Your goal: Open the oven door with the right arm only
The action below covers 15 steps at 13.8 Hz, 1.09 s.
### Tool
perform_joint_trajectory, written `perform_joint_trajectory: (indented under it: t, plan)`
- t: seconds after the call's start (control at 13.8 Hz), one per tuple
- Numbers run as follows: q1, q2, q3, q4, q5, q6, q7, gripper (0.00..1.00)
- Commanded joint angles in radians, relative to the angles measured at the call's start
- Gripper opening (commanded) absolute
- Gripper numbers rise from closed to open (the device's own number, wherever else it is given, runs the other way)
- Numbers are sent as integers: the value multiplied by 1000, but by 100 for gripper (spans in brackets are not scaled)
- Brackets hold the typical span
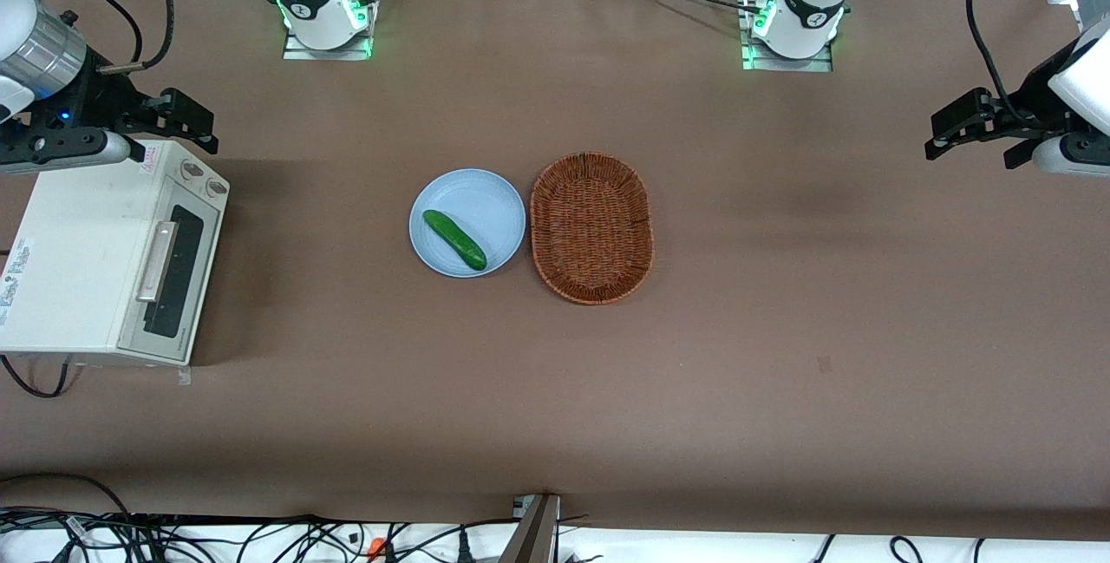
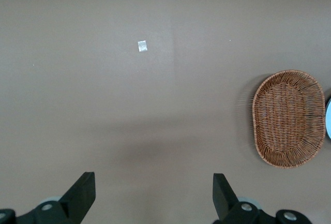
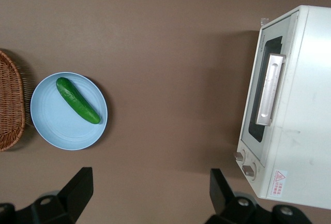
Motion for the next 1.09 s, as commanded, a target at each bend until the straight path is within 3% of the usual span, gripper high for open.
perform_joint_trajectory:
  t: [0.0, 1.01]
  plan:
    - [-16, -15, 14, 3, -19, -27, -11, 100]
    - [-16, -15, 14, -5, -51, -62, -34, 100]
